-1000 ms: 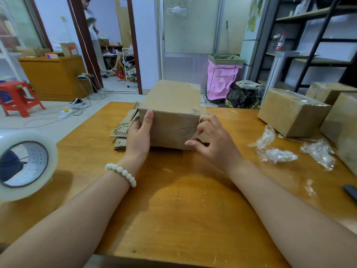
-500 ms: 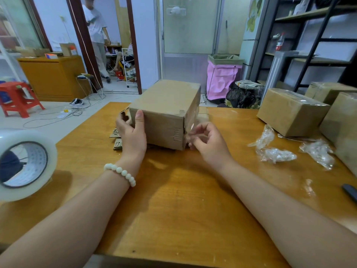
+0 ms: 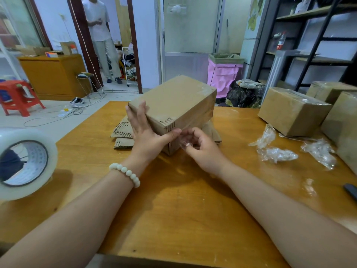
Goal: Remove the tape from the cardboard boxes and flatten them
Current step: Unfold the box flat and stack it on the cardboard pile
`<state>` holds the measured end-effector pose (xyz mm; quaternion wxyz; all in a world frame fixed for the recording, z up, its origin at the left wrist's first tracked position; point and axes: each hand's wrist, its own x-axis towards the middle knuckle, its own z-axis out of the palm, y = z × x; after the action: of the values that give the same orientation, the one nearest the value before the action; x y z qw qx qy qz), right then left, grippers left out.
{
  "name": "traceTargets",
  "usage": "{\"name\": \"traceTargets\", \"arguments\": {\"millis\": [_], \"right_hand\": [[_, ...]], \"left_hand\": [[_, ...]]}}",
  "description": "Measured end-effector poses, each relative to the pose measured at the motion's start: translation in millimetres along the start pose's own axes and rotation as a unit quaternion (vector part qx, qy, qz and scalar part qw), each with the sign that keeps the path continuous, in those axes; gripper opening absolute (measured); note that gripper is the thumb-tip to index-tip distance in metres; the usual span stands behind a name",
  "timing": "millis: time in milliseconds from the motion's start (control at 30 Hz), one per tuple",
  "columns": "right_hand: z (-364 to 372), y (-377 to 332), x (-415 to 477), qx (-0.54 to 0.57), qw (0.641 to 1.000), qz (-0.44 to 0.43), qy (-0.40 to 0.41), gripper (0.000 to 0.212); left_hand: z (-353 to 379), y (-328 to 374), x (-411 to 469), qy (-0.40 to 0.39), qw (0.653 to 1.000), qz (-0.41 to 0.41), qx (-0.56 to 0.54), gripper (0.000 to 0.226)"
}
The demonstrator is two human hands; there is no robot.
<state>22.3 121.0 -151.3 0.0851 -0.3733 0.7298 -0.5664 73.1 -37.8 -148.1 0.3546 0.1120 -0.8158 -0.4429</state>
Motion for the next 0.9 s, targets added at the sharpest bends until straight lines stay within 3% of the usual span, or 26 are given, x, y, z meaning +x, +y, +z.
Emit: {"name": "traceTargets", "arguments": {"millis": [167, 267, 400, 633, 733, 900], "right_hand": [[-2.1, -1.1, -1.8, -0.069, 0.996, -0.006, 0.048, 0.030], [-3.8, -0.7, -3.2, -0.095, 0.993, -0.003, 0.071, 0.042], [-5.1, 0.4, -1.3, -0.084, 0.995, 0.031, 0.034, 0.054], [-5.6, -0.7, -3.7, -0.042, 0.999, 0.030, 0.000, 0.037], [-6.9, -1.0, -5.4, 0.012, 1.000, 0.024, 0.008, 0.032], [-7.7, -6.8, -9.7, 0.039, 0.998, 0.013, 0.041, 0.045]], "left_hand": [[-4.5, 1.9, -0.6, 0.021, 1.000, -0.006, -0.011, 0.089], [-5.1, 0.0, 0.8, 0.019, 1.000, -0.011, -0.004, 0.085], [-4.5, -0.9, 0.6, 0.015, 1.000, -0.009, -0.014, 0.085], [-9.5, -6.7, 6.8, -0.047, 0.998, -0.030, -0.019, 0.111], [-11.5, -8.8, 9.3, -0.038, 0.999, -0.031, -0.007, 0.126], [-10.9, -5.3, 10.5, 0.000, 0.999, -0.035, 0.004, 0.133]]}}
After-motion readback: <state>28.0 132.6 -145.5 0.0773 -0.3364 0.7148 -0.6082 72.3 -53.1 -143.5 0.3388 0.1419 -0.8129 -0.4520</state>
